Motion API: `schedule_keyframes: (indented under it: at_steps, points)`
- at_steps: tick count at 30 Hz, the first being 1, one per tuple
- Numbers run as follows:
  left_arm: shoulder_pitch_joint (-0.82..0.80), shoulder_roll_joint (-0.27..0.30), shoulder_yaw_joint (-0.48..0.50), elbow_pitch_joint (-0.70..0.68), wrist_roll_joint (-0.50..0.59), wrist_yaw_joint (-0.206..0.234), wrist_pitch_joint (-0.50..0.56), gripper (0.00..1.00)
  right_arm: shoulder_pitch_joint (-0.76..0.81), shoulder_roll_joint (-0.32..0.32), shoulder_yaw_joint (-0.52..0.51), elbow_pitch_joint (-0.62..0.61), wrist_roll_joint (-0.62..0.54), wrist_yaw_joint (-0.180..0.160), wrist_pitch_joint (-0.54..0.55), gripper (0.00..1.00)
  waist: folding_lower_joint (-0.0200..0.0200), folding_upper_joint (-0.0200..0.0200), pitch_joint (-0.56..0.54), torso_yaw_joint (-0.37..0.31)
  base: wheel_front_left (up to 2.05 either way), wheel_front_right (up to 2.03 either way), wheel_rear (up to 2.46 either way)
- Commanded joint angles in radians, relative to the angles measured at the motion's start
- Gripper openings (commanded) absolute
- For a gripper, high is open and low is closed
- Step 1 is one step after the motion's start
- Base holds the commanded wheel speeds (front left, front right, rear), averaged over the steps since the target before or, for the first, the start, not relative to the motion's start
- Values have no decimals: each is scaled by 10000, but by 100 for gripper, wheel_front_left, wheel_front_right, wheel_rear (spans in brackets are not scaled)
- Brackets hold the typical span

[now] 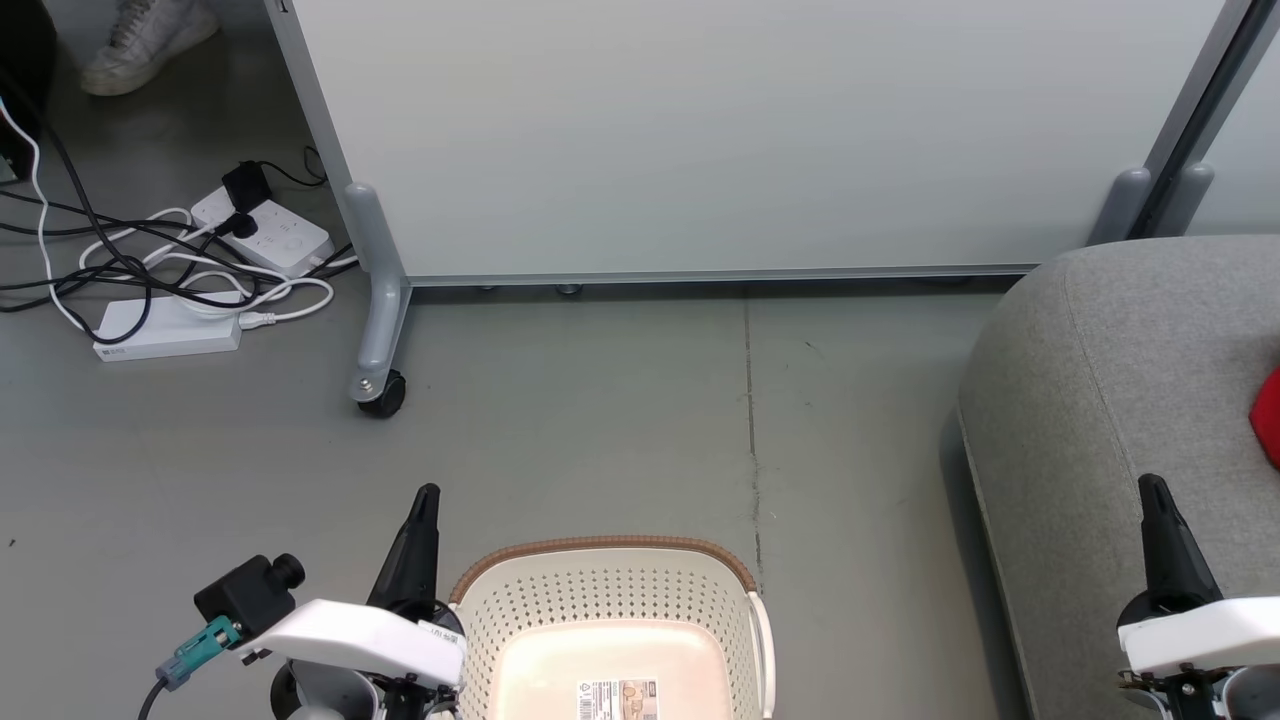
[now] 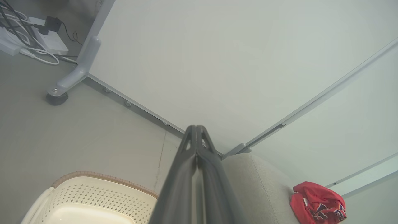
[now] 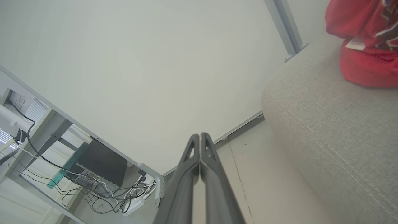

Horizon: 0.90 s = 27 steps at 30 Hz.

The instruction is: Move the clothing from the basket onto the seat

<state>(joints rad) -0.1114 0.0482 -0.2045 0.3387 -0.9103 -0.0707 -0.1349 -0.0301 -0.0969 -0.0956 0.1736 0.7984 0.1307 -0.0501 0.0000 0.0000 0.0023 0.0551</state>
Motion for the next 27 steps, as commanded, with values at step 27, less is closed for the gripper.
schedule_keyframes:
  at_steps: [27]
  points:
    - [-675,43,334,-7,-3018,-285,616,0,130,138,-1018,-267,3353,2,1009,0,0,0,-3,-172,0,0,0]
